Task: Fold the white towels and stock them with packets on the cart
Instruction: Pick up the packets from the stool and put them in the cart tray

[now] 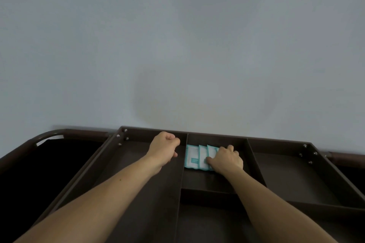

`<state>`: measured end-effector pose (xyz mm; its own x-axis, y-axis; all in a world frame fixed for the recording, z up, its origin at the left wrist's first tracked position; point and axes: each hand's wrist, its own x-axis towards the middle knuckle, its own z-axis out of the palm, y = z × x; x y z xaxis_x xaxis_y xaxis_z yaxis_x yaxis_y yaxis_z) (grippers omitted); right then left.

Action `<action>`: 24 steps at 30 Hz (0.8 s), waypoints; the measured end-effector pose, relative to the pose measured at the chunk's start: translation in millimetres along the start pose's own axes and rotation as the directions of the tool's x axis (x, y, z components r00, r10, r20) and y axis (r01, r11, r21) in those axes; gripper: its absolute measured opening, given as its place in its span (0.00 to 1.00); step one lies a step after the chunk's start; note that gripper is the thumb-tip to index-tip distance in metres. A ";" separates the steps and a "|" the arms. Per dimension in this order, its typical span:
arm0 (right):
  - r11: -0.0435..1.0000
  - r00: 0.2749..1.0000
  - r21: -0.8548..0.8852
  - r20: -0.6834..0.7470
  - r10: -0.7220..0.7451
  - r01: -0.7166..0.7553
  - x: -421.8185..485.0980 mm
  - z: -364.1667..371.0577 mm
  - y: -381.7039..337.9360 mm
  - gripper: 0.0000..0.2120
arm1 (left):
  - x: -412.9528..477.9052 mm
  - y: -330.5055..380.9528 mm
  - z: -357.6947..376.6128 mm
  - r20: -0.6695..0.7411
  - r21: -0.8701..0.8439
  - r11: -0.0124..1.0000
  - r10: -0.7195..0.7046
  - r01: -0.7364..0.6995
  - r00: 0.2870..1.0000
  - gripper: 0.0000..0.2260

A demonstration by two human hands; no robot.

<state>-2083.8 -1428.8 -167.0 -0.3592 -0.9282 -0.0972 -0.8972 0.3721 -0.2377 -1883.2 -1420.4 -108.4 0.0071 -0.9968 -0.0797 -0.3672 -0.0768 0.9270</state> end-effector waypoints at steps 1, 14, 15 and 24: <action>1.000 1.000 -0.001 -0.005 -0.003 0.003 -0.6 -1.6 0.0 0.32 | 0.1 1.0 -0.3 0.002 0.010 1.000 0.004 -0.004 1.000 0.09; 0.968 0.968 0.025 -0.022 -0.251 0.251 -37.1 -37.8 -29.9 0.36 | -29.9 -8.6 -31.1 -0.070 0.536 0.841 0.137 -0.079 0.988 0.21; 0.958 0.959 0.034 -0.024 -0.283 0.284 -43.7 -41.0 -38.6 0.35 | -35.9 -10.5 -38.1 -0.079 0.573 0.817 0.137 -0.067 0.987 0.22; 0.802 0.802 0.051 -0.101 -0.589 0.596 -132.6 -55.7 -151.3 0.33 | -100.2 -39.6 -149.7 -0.202 0.690 0.724 0.198 -0.004 0.959 0.18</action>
<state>-1914.7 -1362.2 -64.3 0.2148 -0.9636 0.1593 -0.9202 -0.2543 -0.2974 -1730.1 -1320.9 -82.3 0.1219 -0.9759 0.1811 -0.9076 -0.0358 0.4184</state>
